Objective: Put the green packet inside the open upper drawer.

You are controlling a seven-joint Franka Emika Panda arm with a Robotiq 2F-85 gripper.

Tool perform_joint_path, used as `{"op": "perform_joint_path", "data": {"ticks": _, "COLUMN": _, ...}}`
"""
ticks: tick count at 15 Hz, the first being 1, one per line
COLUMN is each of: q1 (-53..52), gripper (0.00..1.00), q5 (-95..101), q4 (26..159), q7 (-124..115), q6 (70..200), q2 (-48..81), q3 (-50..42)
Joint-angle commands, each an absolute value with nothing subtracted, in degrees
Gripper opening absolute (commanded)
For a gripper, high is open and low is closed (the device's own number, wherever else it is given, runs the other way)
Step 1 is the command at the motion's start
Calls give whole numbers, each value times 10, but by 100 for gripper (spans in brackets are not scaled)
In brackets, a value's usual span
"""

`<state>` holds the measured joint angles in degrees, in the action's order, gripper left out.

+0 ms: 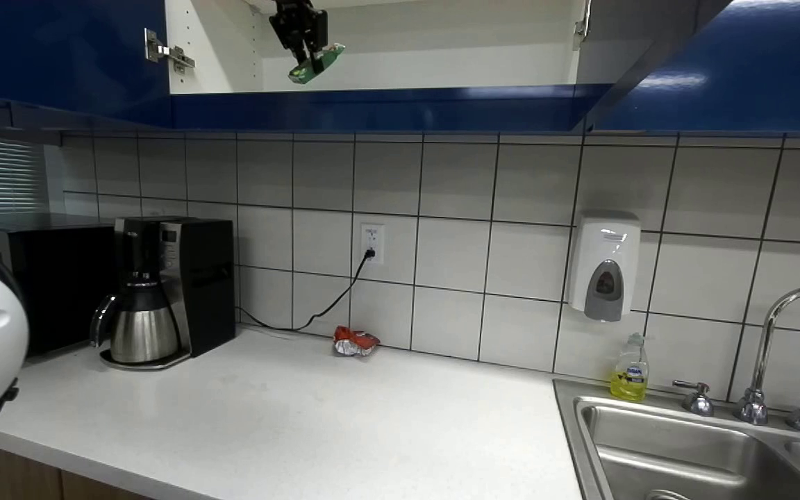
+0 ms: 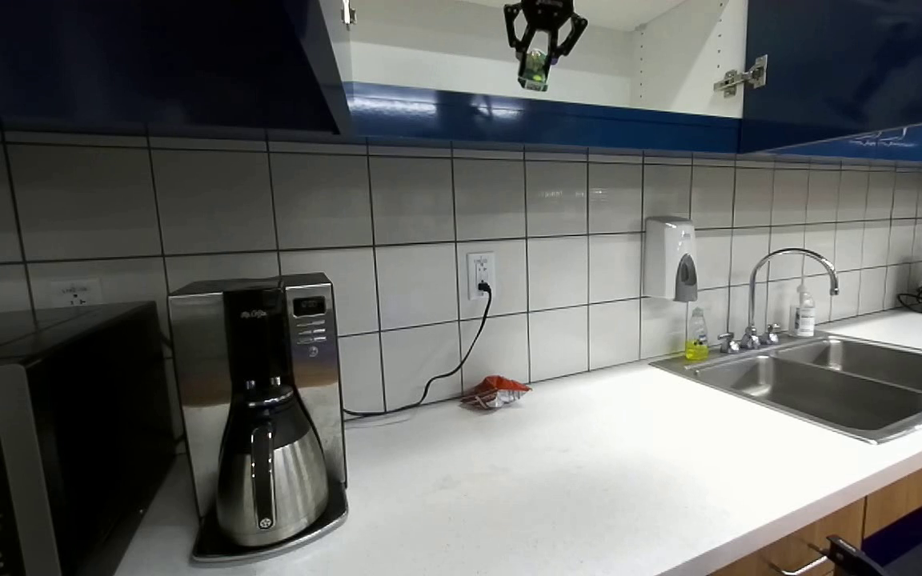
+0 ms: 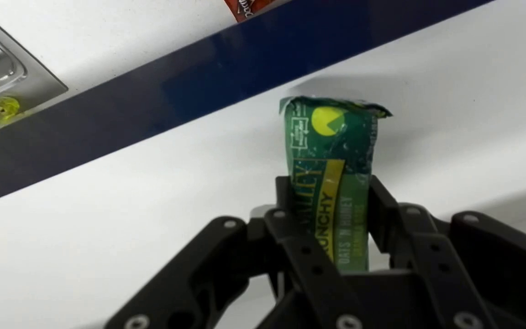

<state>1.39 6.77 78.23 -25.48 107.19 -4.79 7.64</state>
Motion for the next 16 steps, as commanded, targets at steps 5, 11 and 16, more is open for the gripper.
{"op": "perform_joint_path", "data": {"ticks": 5, "q1": 13, "gripper": 16, "q5": 88, "q4": 711, "q7": -286, "q6": 1036, "q2": 8, "q3": 77}}
{"op": "perform_joint_path", "data": {"ticks": 11, "q1": 13, "gripper": 86, "q5": 98, "q4": 692, "q7": -300, "q6": 1023, "q2": 23, "q3": 76}}
{"op": "perform_joint_path", "data": {"ticks": 16, "q1": 14, "gripper": 100, "q5": 93, "q4": 712, "q7": -297, "q6": 1033, "q2": 5, "q3": 75}}
